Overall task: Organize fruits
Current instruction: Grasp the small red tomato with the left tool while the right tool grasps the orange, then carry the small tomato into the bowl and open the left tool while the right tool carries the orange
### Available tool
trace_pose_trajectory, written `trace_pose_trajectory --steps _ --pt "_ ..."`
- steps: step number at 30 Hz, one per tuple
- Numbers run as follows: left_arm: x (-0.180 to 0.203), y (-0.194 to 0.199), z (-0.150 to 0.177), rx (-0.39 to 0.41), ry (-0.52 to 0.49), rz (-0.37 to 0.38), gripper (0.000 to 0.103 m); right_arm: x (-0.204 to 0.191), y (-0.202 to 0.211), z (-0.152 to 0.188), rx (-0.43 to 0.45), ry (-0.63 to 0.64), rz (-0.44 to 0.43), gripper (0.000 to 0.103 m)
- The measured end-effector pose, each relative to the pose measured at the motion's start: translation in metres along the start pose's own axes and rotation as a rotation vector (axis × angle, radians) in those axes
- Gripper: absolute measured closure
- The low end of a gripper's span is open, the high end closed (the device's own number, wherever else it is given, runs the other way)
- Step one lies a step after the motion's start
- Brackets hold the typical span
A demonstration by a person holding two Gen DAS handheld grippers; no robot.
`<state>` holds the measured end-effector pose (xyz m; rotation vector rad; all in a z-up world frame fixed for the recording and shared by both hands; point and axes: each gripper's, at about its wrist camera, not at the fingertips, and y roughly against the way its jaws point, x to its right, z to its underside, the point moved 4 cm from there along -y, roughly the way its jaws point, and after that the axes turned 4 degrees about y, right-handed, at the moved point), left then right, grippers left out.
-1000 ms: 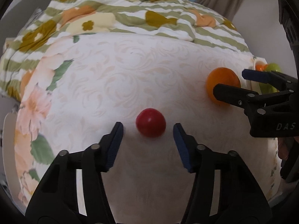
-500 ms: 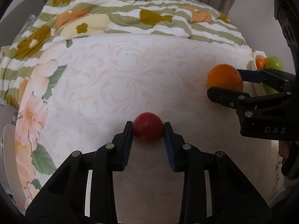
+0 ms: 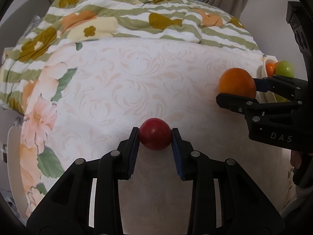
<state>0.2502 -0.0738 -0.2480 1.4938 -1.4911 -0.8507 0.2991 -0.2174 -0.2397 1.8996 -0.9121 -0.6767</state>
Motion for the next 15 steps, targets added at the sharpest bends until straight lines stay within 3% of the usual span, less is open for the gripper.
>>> trace_pose_trajectory --steps 15 --pt "0.032 0.067 -0.012 0.110 -0.046 0.023 0.063 0.010 0.076 0.019 0.121 -0.080 0.033 0.047"
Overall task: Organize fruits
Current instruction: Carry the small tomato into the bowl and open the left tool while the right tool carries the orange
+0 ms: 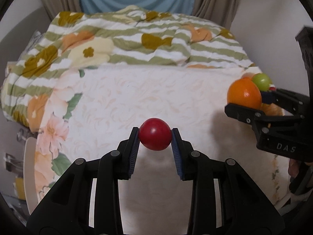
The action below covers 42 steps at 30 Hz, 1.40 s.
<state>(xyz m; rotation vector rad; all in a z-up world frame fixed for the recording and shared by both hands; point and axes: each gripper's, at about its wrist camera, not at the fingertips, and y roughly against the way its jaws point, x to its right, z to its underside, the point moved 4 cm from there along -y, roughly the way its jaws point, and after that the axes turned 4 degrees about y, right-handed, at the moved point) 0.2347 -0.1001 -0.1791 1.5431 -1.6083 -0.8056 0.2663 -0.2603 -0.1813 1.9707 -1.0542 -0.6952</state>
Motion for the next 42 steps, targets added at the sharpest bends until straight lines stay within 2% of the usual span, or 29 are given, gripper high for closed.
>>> trace_pose_trajectory --steps 9,19,26,31,38,42 --pt "0.063 0.032 -0.014 0.072 -0.101 0.074 0.063 0.040 0.061 0.031 0.056 -0.093 0.082 0.047" --pt "0.145 0.030 -0.011 0.081 -0.224 0.176 0.063 0.085 0.104 0.074 0.089 -0.197 0.157 0.047" --pt "0.188 0.011 -0.007 0.057 -0.274 0.231 0.063 0.106 0.115 0.091 0.099 -0.236 0.192 0.047" --pt "0.209 -0.011 0.001 0.008 -0.311 0.257 0.063 0.122 0.116 0.103 0.100 -0.276 0.207 0.047" --pt "0.221 -0.042 0.010 -0.044 -0.373 0.256 0.063 0.138 0.109 0.118 0.090 -0.346 0.220 0.047" --pt "0.224 -0.047 0.011 -0.042 -0.413 0.245 0.063 0.142 0.106 0.124 0.092 -0.374 0.222 0.047"
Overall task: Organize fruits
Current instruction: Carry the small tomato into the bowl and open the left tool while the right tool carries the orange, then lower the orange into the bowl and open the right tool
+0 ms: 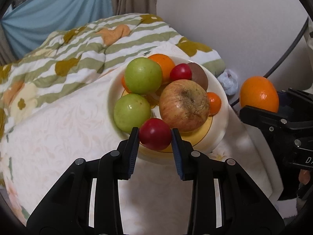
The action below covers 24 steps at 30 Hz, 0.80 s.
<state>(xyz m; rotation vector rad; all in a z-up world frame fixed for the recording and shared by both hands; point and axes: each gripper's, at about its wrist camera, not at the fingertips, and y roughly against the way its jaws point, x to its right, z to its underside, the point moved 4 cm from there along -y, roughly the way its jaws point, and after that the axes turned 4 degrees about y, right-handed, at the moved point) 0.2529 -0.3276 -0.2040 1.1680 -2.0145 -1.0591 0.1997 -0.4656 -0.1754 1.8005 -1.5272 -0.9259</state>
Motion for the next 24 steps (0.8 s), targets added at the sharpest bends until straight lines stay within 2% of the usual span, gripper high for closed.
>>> trace_pose_trajectory --steps 2,4,5,6,8,13,24 --pt "0.000 -0.003 0.000 -0.014 -0.006 0.002 0.062 0.001 0.000 0.002 -0.001 -0.012 0.003 0.047" --pt "-0.002 -0.004 0.000 -0.023 -0.002 -0.001 0.045 0.003 0.000 0.003 -0.001 -0.020 0.007 0.047" --pt "-0.004 -0.003 0.000 -0.019 0.004 -0.002 0.013 0.003 0.000 0.003 0.000 -0.022 0.012 0.047" --pt "-0.005 0.000 -0.001 -0.007 0.008 -0.004 0.000 0.004 0.001 0.003 0.002 -0.026 0.017 0.047" --pt "-0.007 0.010 -0.001 0.037 0.010 0.003 0.000 0.004 0.002 0.003 0.003 -0.034 0.022 0.047" --pt "-0.016 0.021 0.001 0.030 -0.009 -0.035 0.000 0.000 0.000 0.004 -0.003 -0.032 0.017 0.047" --pt "-0.059 0.050 0.022 0.025 0.063 -0.077 0.000 -0.027 -0.013 0.002 -0.004 0.001 0.008 0.047"
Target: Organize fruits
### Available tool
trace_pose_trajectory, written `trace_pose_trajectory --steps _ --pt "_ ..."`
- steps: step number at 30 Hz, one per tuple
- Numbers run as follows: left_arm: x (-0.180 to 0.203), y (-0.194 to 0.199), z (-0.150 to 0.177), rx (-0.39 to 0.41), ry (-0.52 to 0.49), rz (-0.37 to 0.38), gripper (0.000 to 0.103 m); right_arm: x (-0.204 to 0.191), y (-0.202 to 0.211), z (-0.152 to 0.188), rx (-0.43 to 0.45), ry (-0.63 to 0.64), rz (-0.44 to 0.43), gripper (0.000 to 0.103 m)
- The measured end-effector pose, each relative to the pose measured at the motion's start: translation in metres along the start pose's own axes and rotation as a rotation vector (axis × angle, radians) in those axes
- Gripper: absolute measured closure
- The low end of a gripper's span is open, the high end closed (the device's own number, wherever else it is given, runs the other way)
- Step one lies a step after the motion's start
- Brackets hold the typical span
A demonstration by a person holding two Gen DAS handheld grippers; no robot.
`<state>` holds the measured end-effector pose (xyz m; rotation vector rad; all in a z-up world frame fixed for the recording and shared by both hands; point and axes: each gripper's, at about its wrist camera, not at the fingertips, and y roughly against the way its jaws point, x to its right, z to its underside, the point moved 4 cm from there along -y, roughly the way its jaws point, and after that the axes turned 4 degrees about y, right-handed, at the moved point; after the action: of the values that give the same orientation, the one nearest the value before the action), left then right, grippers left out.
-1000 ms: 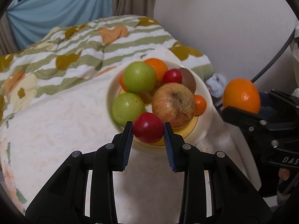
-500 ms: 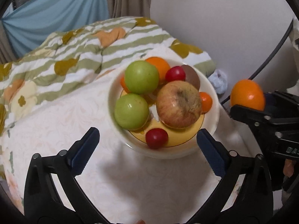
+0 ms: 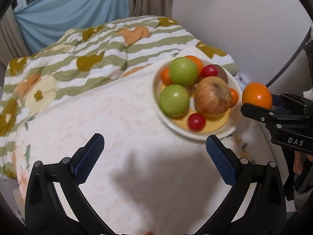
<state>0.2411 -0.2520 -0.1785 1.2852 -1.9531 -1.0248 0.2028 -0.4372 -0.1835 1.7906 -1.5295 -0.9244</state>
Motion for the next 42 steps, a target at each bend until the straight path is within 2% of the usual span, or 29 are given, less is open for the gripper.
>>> trace_pose_trajectory --steps 8,11,16,19,23,24,27,36,38,39,40,42 --pt "-0.028 0.008 0.017 -0.009 0.055 -0.022 0.000 -0.042 -0.011 -0.002 0.021 0.057 -0.050 0.047" --pt "-0.038 0.011 0.024 -0.009 0.072 -0.027 0.000 -0.053 -0.015 -0.003 0.038 0.084 -0.038 0.047" --pt "-0.053 0.012 0.034 -0.012 0.090 -0.035 0.000 -0.068 -0.027 0.001 0.080 0.157 0.036 0.047" --pt "-0.061 0.011 0.040 -0.018 0.100 -0.034 0.000 -0.075 -0.037 0.006 0.070 0.206 0.098 0.047" --pt "-0.072 0.009 0.050 -0.026 0.113 -0.026 0.000 -0.084 -0.037 0.010 0.126 0.249 0.184 0.046" --pt "-0.074 0.010 0.052 -0.027 0.114 -0.023 0.000 -0.085 -0.034 0.009 0.151 0.250 0.201 0.042" --pt "-0.080 0.012 0.056 -0.026 0.117 -0.017 0.000 -0.088 -0.024 0.006 0.212 0.246 0.251 0.022" --pt "-0.093 0.035 0.063 0.023 0.085 -0.015 0.000 -0.089 -0.007 0.005 0.220 0.162 0.261 0.022" --pt "-0.096 0.044 0.062 0.039 0.088 -0.022 0.000 -0.093 0.000 0.007 0.225 0.149 0.250 0.017" --pt "-0.098 0.049 0.061 0.048 0.090 -0.026 0.000 -0.094 0.005 0.006 0.228 0.141 0.240 0.006" --pt "-0.099 0.055 0.060 0.059 0.095 -0.034 0.000 -0.096 0.010 0.006 0.231 0.137 0.233 0.001" --pt "-0.100 0.068 0.056 0.080 0.106 -0.040 0.000 -0.101 0.022 0.005 0.237 0.133 0.220 0.001"
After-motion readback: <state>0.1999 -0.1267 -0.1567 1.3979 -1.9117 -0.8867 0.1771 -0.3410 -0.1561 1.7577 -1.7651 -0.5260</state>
